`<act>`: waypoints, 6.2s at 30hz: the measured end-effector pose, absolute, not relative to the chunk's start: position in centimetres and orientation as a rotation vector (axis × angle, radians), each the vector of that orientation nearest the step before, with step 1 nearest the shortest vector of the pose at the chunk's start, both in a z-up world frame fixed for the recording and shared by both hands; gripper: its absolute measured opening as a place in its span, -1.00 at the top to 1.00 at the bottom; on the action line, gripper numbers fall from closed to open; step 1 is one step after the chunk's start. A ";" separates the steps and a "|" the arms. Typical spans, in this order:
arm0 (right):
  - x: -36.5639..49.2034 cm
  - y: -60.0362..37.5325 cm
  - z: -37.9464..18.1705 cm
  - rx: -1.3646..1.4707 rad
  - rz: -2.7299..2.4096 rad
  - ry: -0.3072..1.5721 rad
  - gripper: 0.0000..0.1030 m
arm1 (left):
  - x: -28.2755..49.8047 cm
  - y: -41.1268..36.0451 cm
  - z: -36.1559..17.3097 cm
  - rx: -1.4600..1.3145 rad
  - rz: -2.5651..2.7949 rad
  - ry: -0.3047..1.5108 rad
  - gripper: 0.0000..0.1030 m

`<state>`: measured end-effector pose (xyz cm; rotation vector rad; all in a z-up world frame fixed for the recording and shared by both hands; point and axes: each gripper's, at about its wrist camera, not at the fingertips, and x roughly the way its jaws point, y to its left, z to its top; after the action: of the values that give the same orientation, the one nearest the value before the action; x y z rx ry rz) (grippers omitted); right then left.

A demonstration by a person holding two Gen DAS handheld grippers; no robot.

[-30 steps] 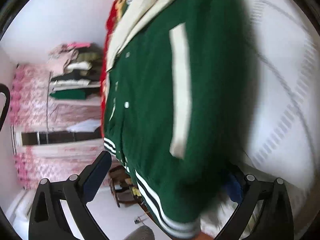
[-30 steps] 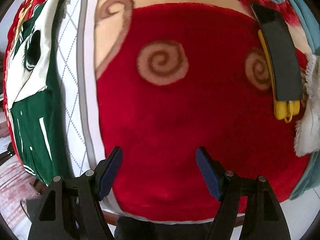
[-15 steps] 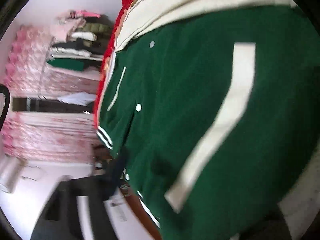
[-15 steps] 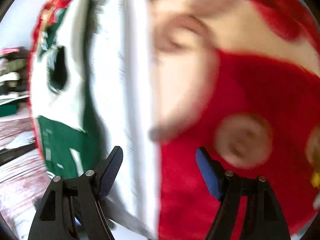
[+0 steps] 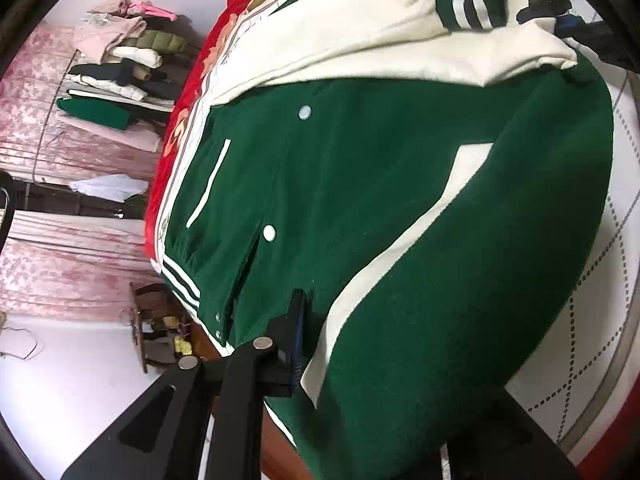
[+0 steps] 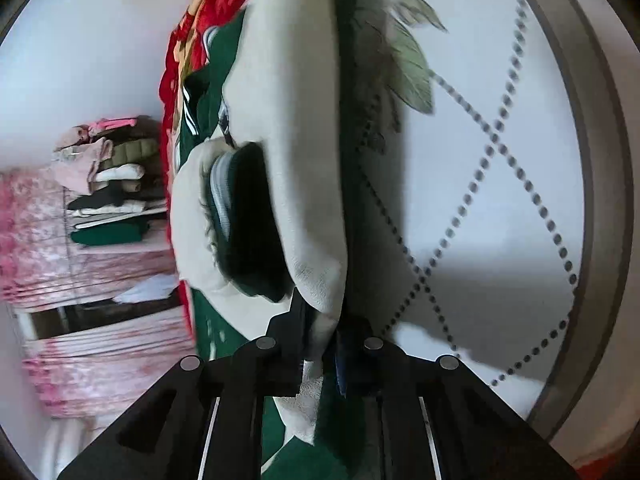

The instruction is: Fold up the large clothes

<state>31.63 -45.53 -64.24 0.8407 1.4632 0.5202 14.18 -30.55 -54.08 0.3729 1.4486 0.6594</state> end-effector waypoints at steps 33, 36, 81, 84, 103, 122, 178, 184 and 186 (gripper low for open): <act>40.9 4.6 -51.1 0.156 0.418 1.510 0.78 | 14.9 16.3 -54.9 -0.485 0.308 1.550 -0.10; 41.3 5.7 -52.7 0.207 0.446 1.566 0.31 | 13.5 19.0 -54.2 -0.612 0.324 1.494 -0.65; 15.4 -26.0 -55.1 0.707 0.038 1.734 0.02 | 13.5 15.8 -48.3 -0.294 0.412 1.358 -0.98; 12.5 -26.7 -56.2 0.569 0.092 1.906 -0.02 | 14.1 12.8 -50.0 -0.247 0.375 1.410 -0.98; 37.6 -23.9 -56.8 0.381 0.145 1.541 0.28 | 21.3 10.5 -59.1 -0.279 0.378 1.480 -1.00; 22.7 -45.4 -52.0 0.818 -0.121 1.387 -0.40 | 17.4 1.9 -52.8 -0.254 0.287 1.434 -1.00; 16.7 -49.8 -64.4 1.309 0.344 1.195 -0.53 | 20.0 -16.9 -55.7 -0.132 0.132 1.442 -1.00; 21.0 -47.5 -64.4 1.315 0.346 1.103 -0.11 | 20.1 -17.3 -55.5 -0.105 0.161 1.410 -1.00; 22.2 -46.6 -64.2 1.289 0.313 1.128 0.49 | 20.7 -16.9 -55.4 -0.108 0.178 1.406 -1.00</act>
<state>22.19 -46.56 -64.18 1.2887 1.1283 0.3129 20.69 -16.92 -55.38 -0.1077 1.4063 0.1775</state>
